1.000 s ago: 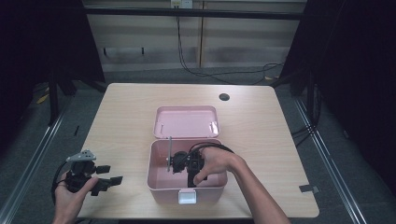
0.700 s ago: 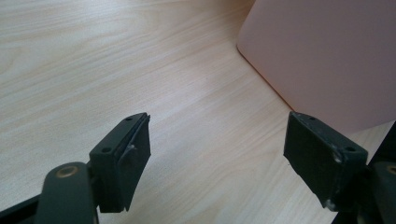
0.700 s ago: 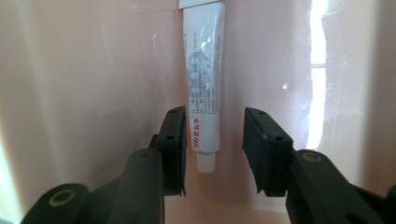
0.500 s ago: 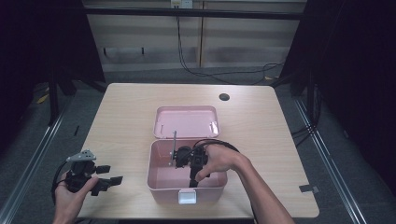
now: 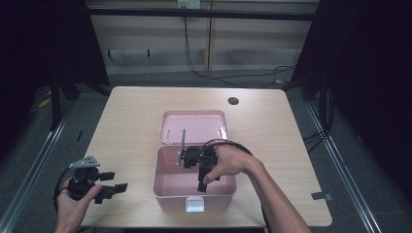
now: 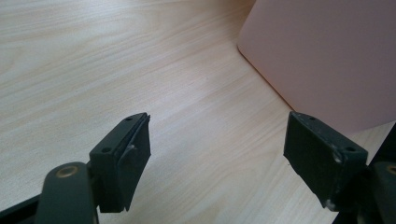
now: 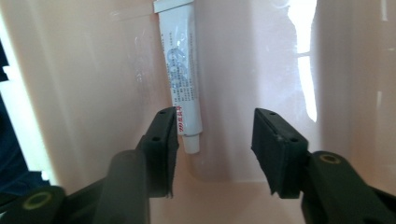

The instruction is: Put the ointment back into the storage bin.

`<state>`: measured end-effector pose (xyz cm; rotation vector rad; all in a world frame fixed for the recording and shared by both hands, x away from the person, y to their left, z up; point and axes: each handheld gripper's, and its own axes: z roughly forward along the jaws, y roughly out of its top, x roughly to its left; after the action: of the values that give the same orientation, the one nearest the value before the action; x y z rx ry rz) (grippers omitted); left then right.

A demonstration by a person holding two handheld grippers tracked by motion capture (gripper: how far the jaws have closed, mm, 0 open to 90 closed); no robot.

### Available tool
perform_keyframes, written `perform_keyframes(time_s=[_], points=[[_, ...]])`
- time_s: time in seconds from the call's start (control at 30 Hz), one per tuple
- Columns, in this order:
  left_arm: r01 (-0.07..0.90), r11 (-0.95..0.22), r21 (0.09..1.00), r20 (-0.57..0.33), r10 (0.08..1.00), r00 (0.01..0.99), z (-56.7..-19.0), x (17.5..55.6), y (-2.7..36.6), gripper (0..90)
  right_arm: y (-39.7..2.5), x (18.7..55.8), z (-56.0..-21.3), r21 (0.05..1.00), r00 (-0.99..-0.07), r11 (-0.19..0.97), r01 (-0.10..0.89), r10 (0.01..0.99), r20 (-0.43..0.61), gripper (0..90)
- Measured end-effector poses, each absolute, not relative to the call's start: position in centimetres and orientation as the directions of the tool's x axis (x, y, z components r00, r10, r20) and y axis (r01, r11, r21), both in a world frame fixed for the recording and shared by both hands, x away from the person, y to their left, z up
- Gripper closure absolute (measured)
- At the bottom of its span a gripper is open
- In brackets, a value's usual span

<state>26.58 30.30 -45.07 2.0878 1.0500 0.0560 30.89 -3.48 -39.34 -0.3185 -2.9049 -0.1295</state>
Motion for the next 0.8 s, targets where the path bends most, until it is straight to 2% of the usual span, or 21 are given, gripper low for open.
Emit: perform_keyframes(time_s=[0.23, 0.8], points=[[0.662, -0.349, 0.663, -0.288, 0.697, 0.656, -45.0, 26.6, 30.4, 22.8, -4.2, 31.3, -38.4, 0.082, -0.941, 0.957, 0.277, 0.253, 0.223, 42.6], [0.663, -0.348, 0.663, -0.289, 0.698, 0.655, -45.1, 26.6, 30.3, 22.8, -5.5, 31.5, -35.3, 0.083, -0.940, 0.946, 0.312, 0.295, 0.172, 43.7]])
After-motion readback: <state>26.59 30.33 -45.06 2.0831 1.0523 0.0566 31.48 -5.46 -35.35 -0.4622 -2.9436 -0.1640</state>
